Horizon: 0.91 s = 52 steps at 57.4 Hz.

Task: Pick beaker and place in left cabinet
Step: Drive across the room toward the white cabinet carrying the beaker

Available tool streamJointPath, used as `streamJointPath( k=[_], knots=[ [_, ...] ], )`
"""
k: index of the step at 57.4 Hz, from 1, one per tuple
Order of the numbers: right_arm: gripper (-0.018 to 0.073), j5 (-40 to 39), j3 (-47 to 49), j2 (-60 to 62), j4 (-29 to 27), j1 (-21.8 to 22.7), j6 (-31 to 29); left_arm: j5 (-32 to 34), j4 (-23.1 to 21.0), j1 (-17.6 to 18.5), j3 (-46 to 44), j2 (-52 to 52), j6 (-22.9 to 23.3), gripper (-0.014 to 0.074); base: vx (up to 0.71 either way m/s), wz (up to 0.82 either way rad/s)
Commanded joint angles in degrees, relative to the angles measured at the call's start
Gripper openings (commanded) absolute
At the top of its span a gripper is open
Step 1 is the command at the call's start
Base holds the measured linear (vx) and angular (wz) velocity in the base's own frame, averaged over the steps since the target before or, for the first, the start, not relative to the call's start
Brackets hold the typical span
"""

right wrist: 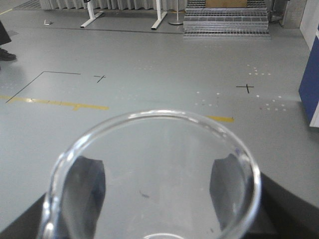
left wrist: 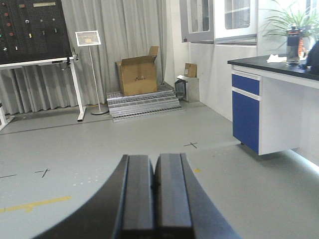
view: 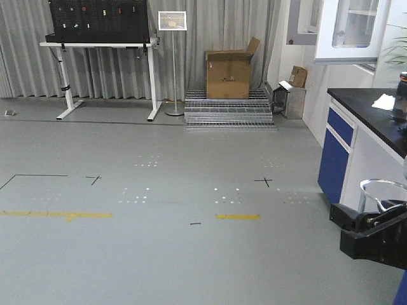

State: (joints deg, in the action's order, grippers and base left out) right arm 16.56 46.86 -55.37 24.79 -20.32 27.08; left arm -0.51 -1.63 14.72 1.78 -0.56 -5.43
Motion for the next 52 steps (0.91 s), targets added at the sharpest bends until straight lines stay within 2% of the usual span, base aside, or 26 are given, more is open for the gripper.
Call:
streamJointPath(
  k=[1, 52],
  knots=[
    [-0.0004, -4.27, 1.64, 0.84, 0.94, 0.19, -0.39, 4.77, -0.47, 0.22, 0.94, -1.03, 0.19, 0.0001, 0.61, -0.01],
    [-0.0004, -4.19, 1.64, 0.84, 0.94, 0.19, -0.39, 4.83, -0.47, 0.22, 0.94, -1.03, 0.19, 0.0001, 0.65, 0.03]
  ],
)
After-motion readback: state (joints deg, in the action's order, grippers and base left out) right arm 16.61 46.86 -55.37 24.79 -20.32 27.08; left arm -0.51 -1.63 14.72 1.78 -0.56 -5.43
